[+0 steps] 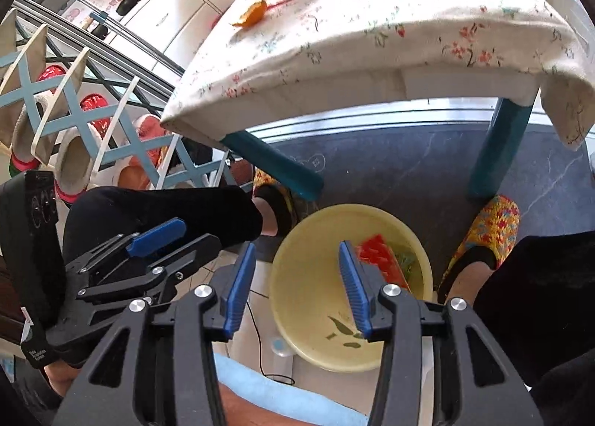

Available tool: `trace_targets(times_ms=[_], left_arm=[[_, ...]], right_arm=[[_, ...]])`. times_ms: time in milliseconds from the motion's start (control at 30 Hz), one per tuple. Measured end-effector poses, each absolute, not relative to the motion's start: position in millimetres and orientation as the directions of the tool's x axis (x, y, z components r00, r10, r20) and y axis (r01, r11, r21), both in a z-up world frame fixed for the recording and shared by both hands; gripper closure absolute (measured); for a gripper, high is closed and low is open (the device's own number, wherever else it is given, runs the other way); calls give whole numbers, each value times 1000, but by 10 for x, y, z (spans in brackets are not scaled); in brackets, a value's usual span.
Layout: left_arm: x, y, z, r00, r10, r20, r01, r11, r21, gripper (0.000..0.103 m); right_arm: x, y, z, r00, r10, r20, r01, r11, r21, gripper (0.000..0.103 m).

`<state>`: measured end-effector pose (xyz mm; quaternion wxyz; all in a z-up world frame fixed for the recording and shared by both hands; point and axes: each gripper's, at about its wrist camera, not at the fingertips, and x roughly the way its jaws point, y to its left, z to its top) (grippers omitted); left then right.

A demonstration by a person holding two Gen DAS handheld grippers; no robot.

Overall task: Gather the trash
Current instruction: 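Carry the milk carton and red bag down and drop them into the yellow basin, then move both grippers back over the table toward the tissues and bread crust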

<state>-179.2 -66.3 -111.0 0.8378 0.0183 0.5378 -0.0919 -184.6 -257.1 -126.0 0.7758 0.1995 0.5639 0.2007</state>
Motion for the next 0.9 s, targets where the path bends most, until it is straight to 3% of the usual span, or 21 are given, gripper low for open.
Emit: trace_targets(times_ms=[300, 533, 900], left_arm=[[-1761, -598, -1014, 460, -118, -880, 142, 988, -58, 32], [-1658, -487, -810, 566, -90, -819, 94, 995, -45, 23], [-1154, -271, -555, 658, -44, -752, 23, 999, -38, 21]], right_arm=[[-1847, -2576, -1166, 337, 514, -789, -99, 852, 513, 52], [-1848, -2589, -863, 510, 413, -755, -143, 906, 398, 46], [-1462, -2685, -594, 616, 324, -718, -133, 941, 311, 43]])
